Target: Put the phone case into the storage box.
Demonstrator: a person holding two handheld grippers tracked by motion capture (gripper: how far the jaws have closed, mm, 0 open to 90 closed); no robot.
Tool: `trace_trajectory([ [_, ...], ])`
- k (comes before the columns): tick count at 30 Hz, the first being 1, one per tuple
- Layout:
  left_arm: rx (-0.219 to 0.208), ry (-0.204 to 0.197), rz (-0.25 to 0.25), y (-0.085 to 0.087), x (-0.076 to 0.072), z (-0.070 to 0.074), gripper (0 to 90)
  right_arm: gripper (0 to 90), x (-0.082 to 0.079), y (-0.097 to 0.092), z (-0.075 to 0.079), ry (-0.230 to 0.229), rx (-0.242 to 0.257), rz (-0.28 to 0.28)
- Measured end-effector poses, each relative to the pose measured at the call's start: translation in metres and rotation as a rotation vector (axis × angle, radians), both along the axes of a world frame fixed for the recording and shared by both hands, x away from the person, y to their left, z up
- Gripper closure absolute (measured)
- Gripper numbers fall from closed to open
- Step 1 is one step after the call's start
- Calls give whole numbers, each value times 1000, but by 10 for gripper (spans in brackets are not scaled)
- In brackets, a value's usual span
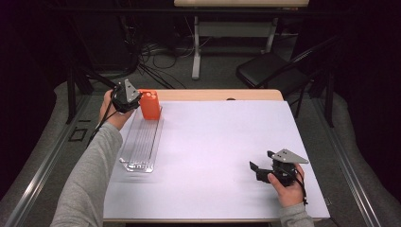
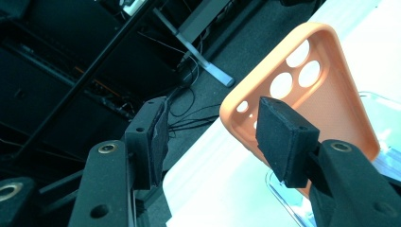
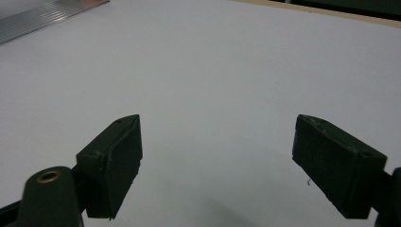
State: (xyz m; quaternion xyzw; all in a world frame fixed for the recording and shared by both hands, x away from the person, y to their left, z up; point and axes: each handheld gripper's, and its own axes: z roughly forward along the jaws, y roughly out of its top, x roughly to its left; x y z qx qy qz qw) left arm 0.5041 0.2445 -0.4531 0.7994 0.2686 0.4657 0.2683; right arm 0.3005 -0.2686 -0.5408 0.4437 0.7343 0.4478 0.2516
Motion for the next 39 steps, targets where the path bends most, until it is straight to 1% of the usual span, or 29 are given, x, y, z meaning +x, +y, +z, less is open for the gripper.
trace_trajectory([
  [2, -19, 3, 5, 2, -2, 3, 452, 166, 0, 0, 0, 3, 1, -1],
  [5, -36, -7, 0, 4, -4, 7, 451, 166, 0, 0, 0, 2, 0, -1],
  [7, -57, -11, -4, 5, -6, 10, 452, 166, 0, 0, 0, 1, 1, -1],
  [11, -114, -19, -17, 6, -10, 16, 455, 166, 0, 1, 0, 1, 2, -2],
  [15, -189, -17, -23, 7, -13, 23, 458, 166, 0, 1, 0, -2, 3, -3],
  [17, -230, -3, -22, 8, -14, 25, 458, 166, 0, 0, 0, -1, 3, -1],
  [20, -261, 15, -26, 9, -16, 28, 458, 166, 0, 0, 0, 0, 3, -1],
  [26, -358, 80, -28, 9, -18, 36, 438, 166, 0, 1, 0, 1, 4, 0],
  [29, -399, 94, -41, 8, -22, 40, 438, 166, -1, 1, 0, -2, 6, 0],
  [32, -434, 114, -42, 8, -25, 43, 438, 166, -1, 0, 1, -4, 8, -1],
  [37, -509, 182, -25, 7, -29, 46, 437, 166, -1, 0, 1, -6, 2, 1],
  [39, -536, 203, -18, 7, -30, 47, 412, 166, -1, 1, 1, -6, 2, 2],
])
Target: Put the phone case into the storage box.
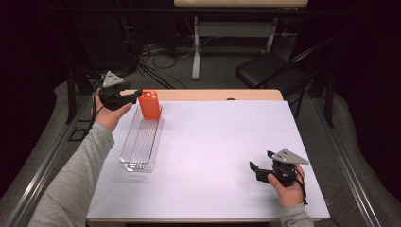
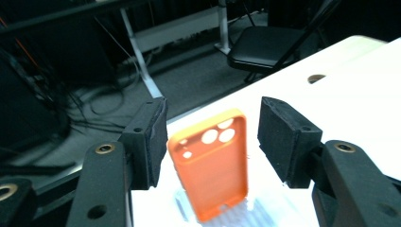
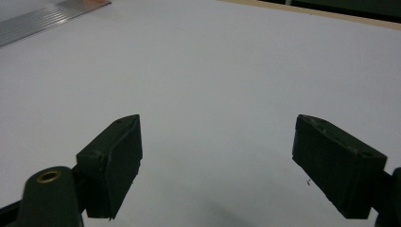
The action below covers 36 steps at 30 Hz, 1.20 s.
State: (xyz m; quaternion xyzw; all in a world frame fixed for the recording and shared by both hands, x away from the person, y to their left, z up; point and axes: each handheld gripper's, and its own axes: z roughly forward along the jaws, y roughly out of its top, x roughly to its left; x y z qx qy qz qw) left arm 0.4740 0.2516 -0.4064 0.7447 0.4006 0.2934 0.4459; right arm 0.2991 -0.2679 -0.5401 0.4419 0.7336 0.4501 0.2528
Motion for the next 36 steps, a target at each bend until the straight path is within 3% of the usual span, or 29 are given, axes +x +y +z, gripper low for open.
trace_trajectory([
  [4, -55, 27, -6, 1, -4, 3, 381, 166, 0, 1, 0, 3, -1, 2],
  [15, -124, 79, -32, 6, -15, 11, 299, 166, -1, 0, 0, 3, 0, -2],
  [20, -168, 85, -51, 9, -20, 16, 263, 166, -1, 0, 0, 2, -2, -2],
  [22, -179, 89, -59, 10, -22, 19, 245, 166, -1, 0, 0, 2, -2, -3],
  [25, -160, 108, -65, 10, -25, 23, 214, 166, -1, 0, 0, 0, 1, -5],
  [36, -197, 143, -86, 6, -35, 29, 159, 155, -1, 0, 2, -6, 22, -4],
])
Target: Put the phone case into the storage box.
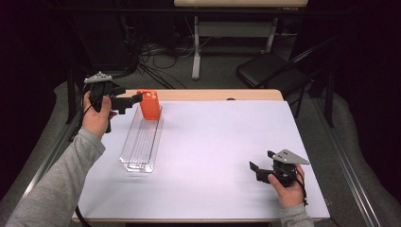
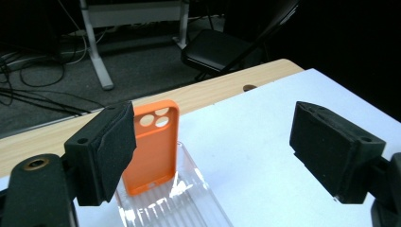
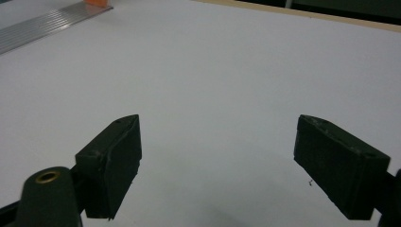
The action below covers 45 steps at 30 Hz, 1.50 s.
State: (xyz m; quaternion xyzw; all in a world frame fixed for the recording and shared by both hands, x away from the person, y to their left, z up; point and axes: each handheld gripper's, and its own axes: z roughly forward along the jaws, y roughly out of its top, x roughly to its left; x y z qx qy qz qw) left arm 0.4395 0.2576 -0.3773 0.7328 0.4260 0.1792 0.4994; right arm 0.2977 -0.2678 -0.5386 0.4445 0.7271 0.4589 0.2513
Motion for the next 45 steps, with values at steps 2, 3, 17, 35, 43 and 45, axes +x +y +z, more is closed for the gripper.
trace_trajectory([
  [2, -12, 5, -6, -1, -1, 1, 159, 152, 0, 0, 1, -4, 3, -3],
  [3, -13, 6, -10, -2, -2, 1, 158, 148, -1, 0, 1, -4, 3, -5],
  [17, 71, -6, -33, -12, -20, -2, 109, 0, -1, 1, 4, -27, 0, -12],
  [35, 39, -26, -56, -5, -41, 1, 13, 0, -3, 3, 5, -31, -14, -16],
  [43, 37, -18, -91, -10, -48, -3, 7, 0, -2, 2, 4, -26, -8, -7],
  [45, 44, -17, -95, -12, -51, -4, 7, 0, -2, 2, 5, -26, -8, -7],
])
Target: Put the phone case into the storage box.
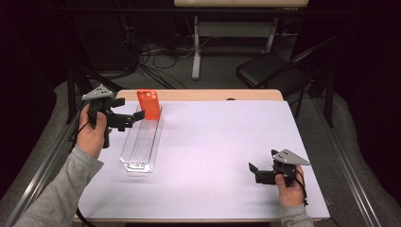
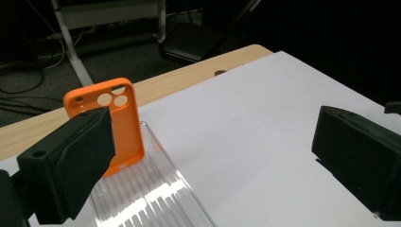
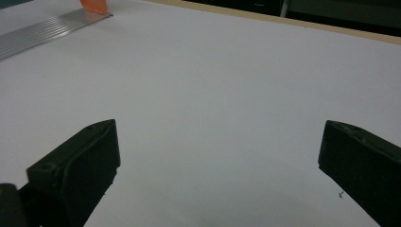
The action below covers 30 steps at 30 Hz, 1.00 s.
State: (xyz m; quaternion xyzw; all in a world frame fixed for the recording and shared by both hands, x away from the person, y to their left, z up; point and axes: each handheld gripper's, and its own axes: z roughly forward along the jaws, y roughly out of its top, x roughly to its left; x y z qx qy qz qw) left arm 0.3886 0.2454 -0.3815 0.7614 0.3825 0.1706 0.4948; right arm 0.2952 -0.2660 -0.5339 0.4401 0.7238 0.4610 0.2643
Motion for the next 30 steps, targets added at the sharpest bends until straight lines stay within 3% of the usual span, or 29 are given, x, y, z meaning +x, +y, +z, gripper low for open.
trace_trajectory([
  [5, -23, -11, -11, -3, -8, -5, 8, 0, 0, 1, 1, 0, -7, 7],
  [10, 8, -21, -17, -3, -15, -16, 8, 0, 0, 1, 1, -3, -2, 8],
  [18, -20, -23, -69, -1, -31, -28, 8, 0, -1, 2, 1, 0, 3, 8],
  [30, -50, -33, -77, 2, -59, -53, 11, 0, -2, 2, 2, -4, -4, 15],
])
